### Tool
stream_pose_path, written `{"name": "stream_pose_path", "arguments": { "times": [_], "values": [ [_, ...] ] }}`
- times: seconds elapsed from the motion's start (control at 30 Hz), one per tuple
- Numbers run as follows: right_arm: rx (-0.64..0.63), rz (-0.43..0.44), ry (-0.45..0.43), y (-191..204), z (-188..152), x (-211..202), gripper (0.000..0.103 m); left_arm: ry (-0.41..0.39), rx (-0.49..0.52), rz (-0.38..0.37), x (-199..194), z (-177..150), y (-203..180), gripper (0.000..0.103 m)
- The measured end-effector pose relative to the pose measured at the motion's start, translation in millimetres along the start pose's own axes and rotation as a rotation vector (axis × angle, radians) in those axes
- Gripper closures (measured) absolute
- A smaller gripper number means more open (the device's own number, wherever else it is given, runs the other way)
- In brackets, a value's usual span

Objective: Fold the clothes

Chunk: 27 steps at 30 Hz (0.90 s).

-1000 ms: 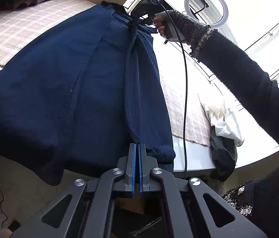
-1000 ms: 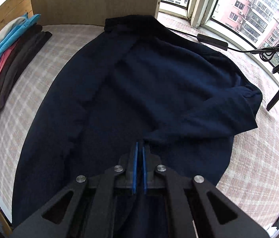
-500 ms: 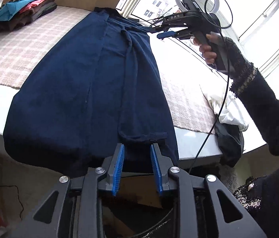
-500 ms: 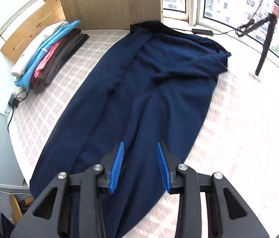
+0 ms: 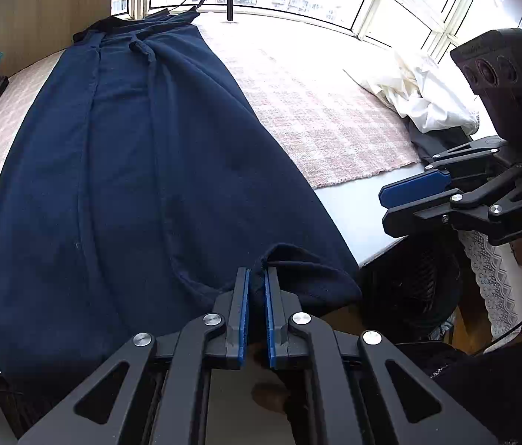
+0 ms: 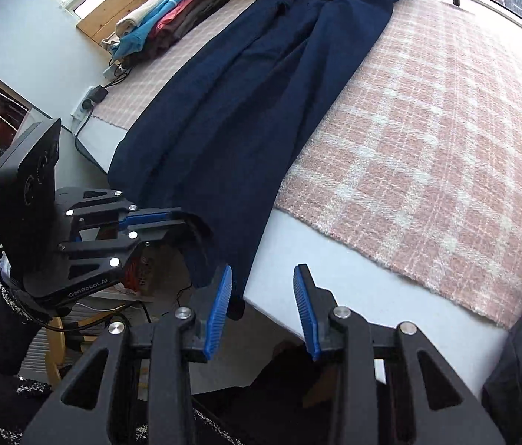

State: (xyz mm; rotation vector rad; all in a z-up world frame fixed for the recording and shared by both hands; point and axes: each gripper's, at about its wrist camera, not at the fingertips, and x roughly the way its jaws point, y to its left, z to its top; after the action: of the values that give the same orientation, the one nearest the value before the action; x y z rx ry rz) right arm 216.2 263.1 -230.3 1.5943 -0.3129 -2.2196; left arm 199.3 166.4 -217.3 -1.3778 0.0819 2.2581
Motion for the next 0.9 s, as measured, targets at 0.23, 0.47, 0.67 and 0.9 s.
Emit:
{"name": "stream_pose_path", "arguments": {
  "times": [0.23,0.47,0.67,0.9],
  "values": [
    [-0.022,0.021,0.022,15,-22,18,0.069,0.057,-0.027,0.073,-27,-36,27,0.088],
    [-0.019,0.057,0.065,23,-31,45,0.068,0.027,-0.053,0.093,-37,-41,19,0.077],
    [-0.006,0.021,-0.052,3,3,-3,0.068,0.002,-0.099,0.059,-43,-48,2,0.070],
    [-0.077,-0.078,-0.113,-19,110,-22,0.069,-0.054,-0.314,0.035,-34,-51,19,0.067]
  ]
}}
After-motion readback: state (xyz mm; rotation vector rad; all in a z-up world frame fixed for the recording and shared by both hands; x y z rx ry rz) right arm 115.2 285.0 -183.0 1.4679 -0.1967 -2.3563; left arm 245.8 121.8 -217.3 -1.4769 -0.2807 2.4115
